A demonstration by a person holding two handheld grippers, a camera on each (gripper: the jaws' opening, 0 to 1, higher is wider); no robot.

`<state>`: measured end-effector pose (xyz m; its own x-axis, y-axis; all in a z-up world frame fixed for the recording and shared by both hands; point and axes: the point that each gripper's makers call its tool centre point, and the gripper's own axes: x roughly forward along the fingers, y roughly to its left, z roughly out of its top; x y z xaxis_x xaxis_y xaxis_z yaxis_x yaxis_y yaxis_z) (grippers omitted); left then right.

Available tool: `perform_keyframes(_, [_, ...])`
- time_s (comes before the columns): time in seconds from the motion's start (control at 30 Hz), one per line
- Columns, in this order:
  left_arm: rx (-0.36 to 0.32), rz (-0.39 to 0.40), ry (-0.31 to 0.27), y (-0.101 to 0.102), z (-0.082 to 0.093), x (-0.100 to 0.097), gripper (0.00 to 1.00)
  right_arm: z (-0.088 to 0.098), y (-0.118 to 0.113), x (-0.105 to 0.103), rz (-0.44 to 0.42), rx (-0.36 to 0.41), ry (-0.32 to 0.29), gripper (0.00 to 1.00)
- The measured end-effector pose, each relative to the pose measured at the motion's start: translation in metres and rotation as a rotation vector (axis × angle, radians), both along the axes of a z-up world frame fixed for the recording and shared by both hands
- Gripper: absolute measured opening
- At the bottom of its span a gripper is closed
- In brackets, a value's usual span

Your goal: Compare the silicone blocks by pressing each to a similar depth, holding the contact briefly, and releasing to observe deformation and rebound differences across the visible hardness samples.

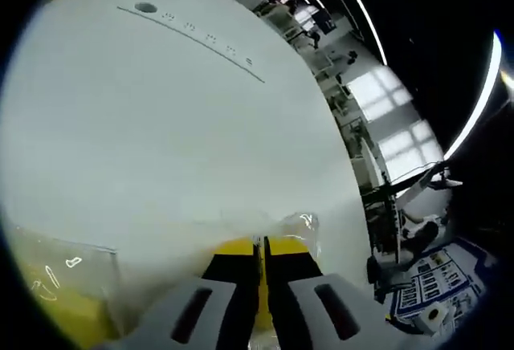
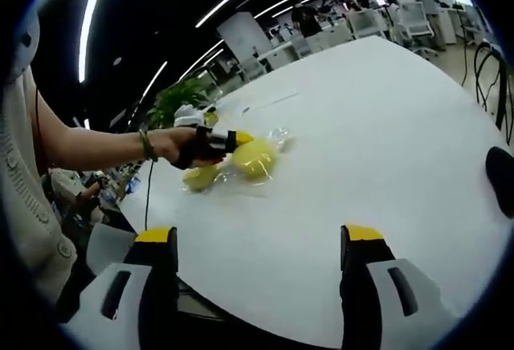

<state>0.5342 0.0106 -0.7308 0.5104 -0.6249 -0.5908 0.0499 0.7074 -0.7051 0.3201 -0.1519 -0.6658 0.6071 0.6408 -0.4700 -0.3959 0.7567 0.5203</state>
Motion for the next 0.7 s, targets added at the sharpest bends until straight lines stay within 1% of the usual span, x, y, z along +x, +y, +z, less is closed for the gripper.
perform_keyframes(0.03, [0.004,0.005,-0.004,0.001,0.001,0.000,0.00,0.000,0.001,0.000,0.002,-0.001,-0.001,0.77])
perform_keyframes(0.1, [-0.006,-0.010,-0.032,-0.001,0.007,0.001,0.00,0.001,0.002,0.000,0.006,-0.002,-0.003,0.77])
perform_keyframes(0.17, [0.004,-0.016,-0.042,-0.001,0.010,-0.001,0.00,0.003,0.003,0.000,0.006,0.001,-0.006,0.77])
perform_keyframes(0.23, [-0.001,-0.021,-0.060,-0.002,0.016,-0.001,0.00,0.004,0.003,-0.001,0.009,0.000,-0.010,0.76])
perform_keyframes(0.3, [-0.021,-0.018,-0.073,-0.004,0.023,-0.001,0.00,0.005,0.004,-0.002,0.010,-0.003,-0.013,0.76])
perform_keyframes(0.37, [-0.025,-0.027,-0.096,-0.006,0.030,-0.003,0.00,0.007,0.004,-0.002,0.008,0.000,-0.018,0.76])
perform_keyframes(0.4, [-0.014,-0.040,-0.123,-0.007,0.033,-0.003,0.00,0.008,0.005,-0.003,0.010,-0.002,-0.020,0.76])
perform_keyframes(0.43, [-0.010,-0.049,-0.132,-0.008,0.036,-0.005,0.00,0.008,0.005,-0.003,0.013,-0.004,-0.022,0.76])
perform_keyframes(0.47, [-0.021,-0.065,-0.146,-0.010,0.039,-0.007,0.00,0.010,0.006,-0.004,0.017,-0.005,-0.026,0.76])
perform_keyframes(0.5, [-0.042,-0.058,-0.133,-0.011,0.043,-0.010,0.00,0.011,0.006,-0.004,0.019,-0.004,-0.029,0.76])
perform_keyframes(0.53, [-0.037,-0.061,-0.137,-0.012,0.043,-0.012,0.00,0.012,0.007,-0.004,0.021,-0.002,-0.032,0.76])
perform_keyframes(0.6, [-0.034,-0.083,-0.167,-0.014,0.050,-0.018,0.00,0.014,0.008,-0.005,0.026,-0.006,-0.037,0.76])
perform_keyframes(0.7, [-0.042,-0.092,-0.178,-0.017,0.058,-0.027,0.00,0.018,0.010,-0.006,0.033,-0.005,-0.049,0.75])
